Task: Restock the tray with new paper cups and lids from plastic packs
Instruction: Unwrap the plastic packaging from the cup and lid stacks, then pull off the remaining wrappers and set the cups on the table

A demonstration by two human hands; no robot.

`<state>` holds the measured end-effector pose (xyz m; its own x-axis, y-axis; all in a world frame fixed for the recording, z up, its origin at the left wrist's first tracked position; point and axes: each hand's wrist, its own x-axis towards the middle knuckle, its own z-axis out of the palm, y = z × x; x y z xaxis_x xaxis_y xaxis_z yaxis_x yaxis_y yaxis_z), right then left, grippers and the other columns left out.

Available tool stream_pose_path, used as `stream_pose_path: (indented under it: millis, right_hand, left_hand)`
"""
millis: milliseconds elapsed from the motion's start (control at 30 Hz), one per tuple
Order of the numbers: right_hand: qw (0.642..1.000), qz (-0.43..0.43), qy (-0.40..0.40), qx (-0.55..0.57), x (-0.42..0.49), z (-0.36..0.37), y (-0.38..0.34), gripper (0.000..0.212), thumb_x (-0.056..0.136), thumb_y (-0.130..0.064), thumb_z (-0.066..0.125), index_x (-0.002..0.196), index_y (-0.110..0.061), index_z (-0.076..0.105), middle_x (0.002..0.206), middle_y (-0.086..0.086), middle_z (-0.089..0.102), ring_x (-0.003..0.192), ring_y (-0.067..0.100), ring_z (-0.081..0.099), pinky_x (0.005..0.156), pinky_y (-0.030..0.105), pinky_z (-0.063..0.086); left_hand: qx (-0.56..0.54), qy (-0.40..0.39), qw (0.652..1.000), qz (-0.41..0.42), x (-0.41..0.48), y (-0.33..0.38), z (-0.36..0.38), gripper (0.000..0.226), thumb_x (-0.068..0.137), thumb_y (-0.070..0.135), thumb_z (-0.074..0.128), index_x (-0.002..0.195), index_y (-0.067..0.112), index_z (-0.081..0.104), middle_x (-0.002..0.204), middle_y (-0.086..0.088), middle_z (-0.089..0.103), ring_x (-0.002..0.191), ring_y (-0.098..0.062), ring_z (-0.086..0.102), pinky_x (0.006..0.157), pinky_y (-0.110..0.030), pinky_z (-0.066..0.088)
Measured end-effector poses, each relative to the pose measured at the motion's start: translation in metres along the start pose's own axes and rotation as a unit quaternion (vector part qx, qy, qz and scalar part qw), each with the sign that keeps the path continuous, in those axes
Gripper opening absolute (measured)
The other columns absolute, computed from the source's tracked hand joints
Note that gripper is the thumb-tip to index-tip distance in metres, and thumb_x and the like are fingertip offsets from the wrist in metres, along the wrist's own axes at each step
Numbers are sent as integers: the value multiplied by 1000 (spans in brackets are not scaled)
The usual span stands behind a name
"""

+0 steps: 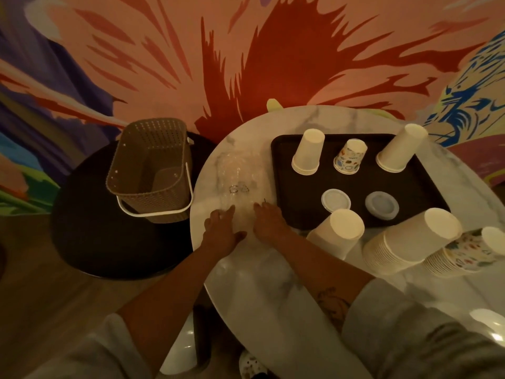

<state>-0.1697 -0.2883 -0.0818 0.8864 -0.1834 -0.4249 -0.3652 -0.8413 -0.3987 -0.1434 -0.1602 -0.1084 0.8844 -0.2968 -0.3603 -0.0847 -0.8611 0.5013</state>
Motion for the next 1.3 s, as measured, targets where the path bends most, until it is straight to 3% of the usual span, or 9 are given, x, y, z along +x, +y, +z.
stream_pose_path:
  millis: [100,200,300,433,567,767,967,1133,1300]
  right_hand:
    - [998,9,-16,52,-6,-13,5,55,96,-12,38,148,-13,20,155,16,15,142,35,16,116,40,20]
    - [996,-12,31,88,-22,-31,10,50,96,-11,41,144,-11,31,150,15,29,139,32,27,115,38,25]
    - [989,-64,93,97,-45,-57,9,41,94,-7,44,135,-7,44,141,14,43,132,27,38,109,27,25]
    - [959,-135,190,163,-85,-98,2,31,93,-8,50,123,-5,56,129,12,56,122,23,49,106,26,33]
    - [928,-177,245,217,-138,-130,19,27,90,-7,55,116,-4,62,119,10,64,108,19,58,95,25,46]
    - [927,-148,237,250,-209,-144,90,26,89,-10,57,114,-11,65,111,5,67,101,15,61,91,35,53]
    - [958,-96,157,219,-249,-121,154,24,89,-4,55,111,-6,64,104,5,64,85,10,56,60,8,45]
    - [985,-28,72,152,-256,-72,189,41,89,-9,57,129,-10,51,132,9,54,115,22,54,98,35,48]
    - [996,2,-10,85,-247,-46,196,67,91,-5,53,148,-11,17,154,11,25,140,25,29,113,33,29]
  left_hand:
    - [-13,-1,1000,-18,1,3,-8,76,85,43,61,147,26,20,154,-16,12,142,-34,13,114,-41,14]
    - [-31,60,997,-31,-6,17,-19,67,85,42,61,143,25,32,155,-17,8,143,-36,9,114,-43,15]
    - [-53,133,990,-14,-13,33,-31,52,86,37,62,133,19,47,151,-17,23,140,-35,20,112,-42,21]
    - [-106,207,969,78,-35,59,-45,30,87,26,62,114,12,62,124,-12,56,118,-28,49,102,-39,38]
    - [-150,255,948,116,-80,90,-39,19,90,22,58,106,13,63,116,-9,60,99,-21,59,89,-33,46]
    - [-174,274,936,135,-157,134,13,11,89,17,57,95,12,65,103,-6,63,81,-11,53,75,-23,41]
    - [-151,180,966,109,-202,160,80,12,88,22,60,91,12,65,96,-3,65,73,-13,55,70,-26,42]
    - [-168,91,978,83,-220,169,126,19,86,18,63,101,8,66,104,-5,67,93,-17,60,77,-20,36]
    - [-197,-24,980,-8,-219,184,146,55,83,27,67,130,10,45,119,-9,57,107,-25,58,86,-31,45]
